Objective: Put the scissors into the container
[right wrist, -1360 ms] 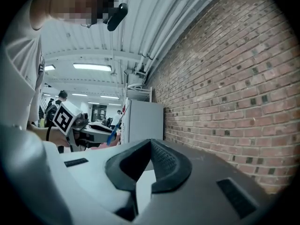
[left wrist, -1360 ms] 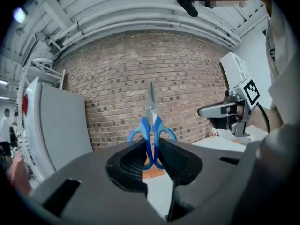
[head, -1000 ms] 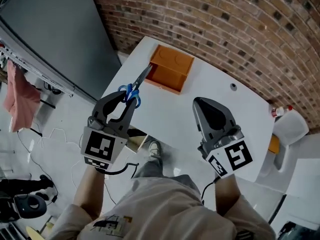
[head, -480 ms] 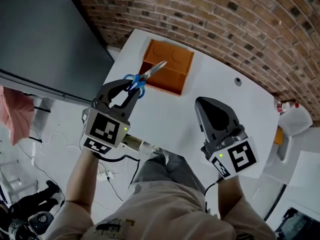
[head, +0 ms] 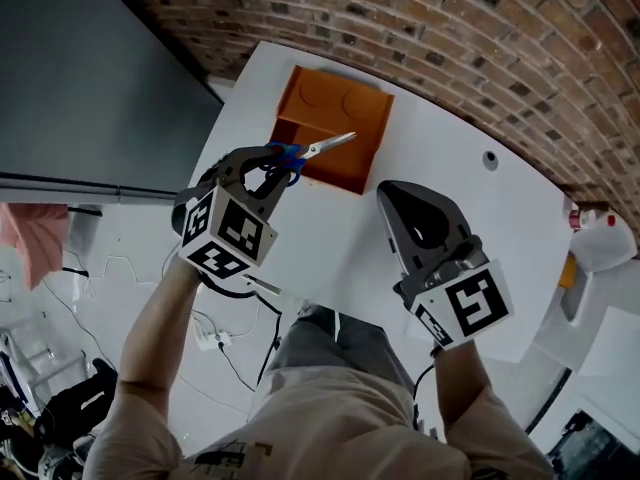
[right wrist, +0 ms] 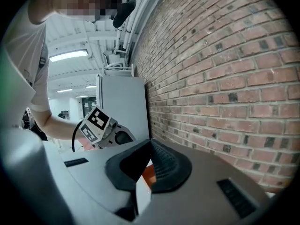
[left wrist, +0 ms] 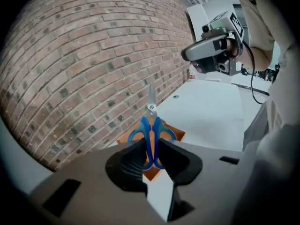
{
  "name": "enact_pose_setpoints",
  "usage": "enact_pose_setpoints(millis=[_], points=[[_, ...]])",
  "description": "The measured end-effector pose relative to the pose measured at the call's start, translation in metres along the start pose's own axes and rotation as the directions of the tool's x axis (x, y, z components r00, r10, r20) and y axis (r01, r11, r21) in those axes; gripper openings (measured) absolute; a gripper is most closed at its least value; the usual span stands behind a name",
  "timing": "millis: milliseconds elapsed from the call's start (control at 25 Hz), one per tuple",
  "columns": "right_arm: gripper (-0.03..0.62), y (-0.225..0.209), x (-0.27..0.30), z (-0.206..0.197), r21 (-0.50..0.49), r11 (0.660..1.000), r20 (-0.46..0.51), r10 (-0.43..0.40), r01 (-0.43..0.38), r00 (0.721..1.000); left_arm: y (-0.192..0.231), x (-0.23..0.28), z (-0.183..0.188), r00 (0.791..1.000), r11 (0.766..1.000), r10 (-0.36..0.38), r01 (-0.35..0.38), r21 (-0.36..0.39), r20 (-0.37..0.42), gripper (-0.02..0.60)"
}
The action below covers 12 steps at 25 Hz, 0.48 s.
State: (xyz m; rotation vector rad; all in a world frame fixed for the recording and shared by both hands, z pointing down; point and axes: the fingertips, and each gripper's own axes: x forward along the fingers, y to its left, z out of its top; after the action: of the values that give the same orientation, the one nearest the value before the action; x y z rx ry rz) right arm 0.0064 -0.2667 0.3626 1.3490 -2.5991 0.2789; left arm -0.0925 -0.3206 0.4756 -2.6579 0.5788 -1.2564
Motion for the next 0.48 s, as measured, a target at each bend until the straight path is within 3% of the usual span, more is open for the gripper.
enact_pose_setpoints(millis=[280,480], points=[[0.006,-0.025,0.023,-0.023,0.032,0.999,-0.027,0.004,-0.003,1.0,-0.003,0.057,-0.025,0.985,0.987,-0.108,0.122,0.102,-0.131,0.084],[0.006,-0.031,0.038,-0.043,0.04,0.999,-0.06,0.021,-0.019,0.998,-0.007,0.095,-0.043,0.967,0.97,-0.18,0.205,0.13,-0.183,0.084]])
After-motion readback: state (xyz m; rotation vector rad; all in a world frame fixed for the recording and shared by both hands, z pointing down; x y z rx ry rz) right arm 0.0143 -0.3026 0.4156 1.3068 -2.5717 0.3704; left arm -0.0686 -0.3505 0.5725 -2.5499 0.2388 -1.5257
